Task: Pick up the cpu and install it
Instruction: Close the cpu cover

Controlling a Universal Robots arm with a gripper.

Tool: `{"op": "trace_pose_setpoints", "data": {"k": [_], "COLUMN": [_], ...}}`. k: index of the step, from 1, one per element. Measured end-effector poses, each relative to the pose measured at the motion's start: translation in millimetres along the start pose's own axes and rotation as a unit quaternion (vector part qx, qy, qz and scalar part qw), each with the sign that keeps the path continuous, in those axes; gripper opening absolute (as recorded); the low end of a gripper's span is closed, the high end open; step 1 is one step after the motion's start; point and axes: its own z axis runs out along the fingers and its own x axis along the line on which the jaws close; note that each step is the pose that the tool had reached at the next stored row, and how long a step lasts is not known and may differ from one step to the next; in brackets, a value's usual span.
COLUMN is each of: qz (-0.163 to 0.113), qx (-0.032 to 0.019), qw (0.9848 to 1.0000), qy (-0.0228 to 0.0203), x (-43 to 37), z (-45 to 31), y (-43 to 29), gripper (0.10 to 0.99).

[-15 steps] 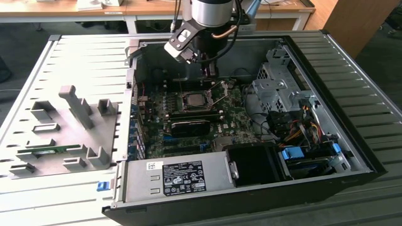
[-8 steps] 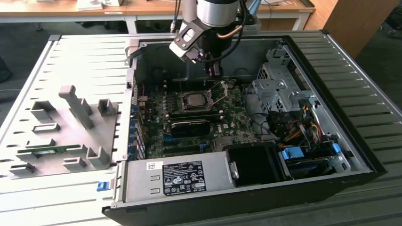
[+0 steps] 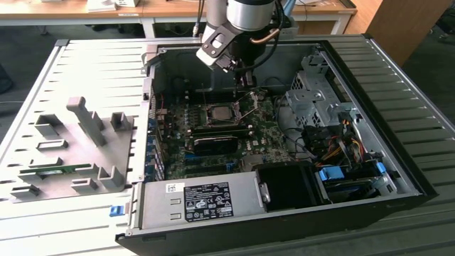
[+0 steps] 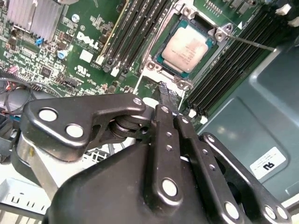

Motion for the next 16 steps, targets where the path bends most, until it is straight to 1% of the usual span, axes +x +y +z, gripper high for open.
{"op": "trace_pose_setpoints", "data": {"k": [5,8,16], "qz": [-0.01,-0.011,-0.011], "qx": [0.0002,0.0003,0.0004], "qw": [1.0,0.9999,0.9999], "qy": [0.0002,0.0001,-0.0004], "x": [-0.2,0.0,0.3], "z": [1.1,2.0,3.2], "y": [5.4,9.2,14.1], "gripper": [0.122,0.122,0.122]}}
